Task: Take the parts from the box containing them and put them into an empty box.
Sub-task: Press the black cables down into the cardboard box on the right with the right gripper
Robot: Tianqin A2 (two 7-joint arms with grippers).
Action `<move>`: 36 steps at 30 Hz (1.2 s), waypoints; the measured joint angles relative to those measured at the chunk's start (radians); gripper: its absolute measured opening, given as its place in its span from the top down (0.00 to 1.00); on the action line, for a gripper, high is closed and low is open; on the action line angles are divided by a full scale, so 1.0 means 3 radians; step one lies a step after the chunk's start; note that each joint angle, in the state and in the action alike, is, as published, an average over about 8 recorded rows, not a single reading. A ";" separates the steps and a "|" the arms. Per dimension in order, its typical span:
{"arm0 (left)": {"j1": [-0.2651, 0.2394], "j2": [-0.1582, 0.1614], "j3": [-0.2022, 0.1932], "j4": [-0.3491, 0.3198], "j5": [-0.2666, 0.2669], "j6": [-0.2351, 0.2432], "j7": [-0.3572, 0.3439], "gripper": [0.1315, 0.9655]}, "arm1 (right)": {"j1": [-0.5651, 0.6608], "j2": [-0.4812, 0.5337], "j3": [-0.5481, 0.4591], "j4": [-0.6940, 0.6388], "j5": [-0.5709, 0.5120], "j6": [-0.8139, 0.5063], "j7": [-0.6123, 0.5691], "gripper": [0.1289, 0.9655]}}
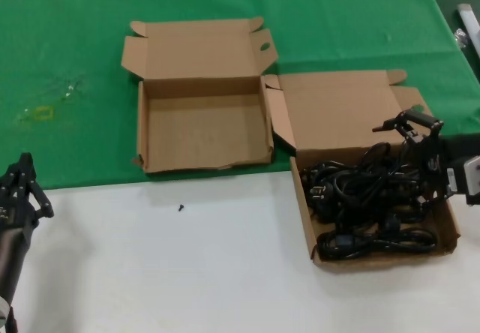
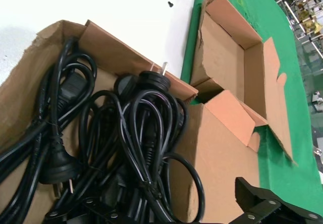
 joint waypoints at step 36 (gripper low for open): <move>0.0000 0.0000 0.0000 0.0000 0.0000 0.0000 0.0000 0.99 | -0.0097 0.0022 0.0059 -0.0062 0.0054 -0.0107 0.0002 0.84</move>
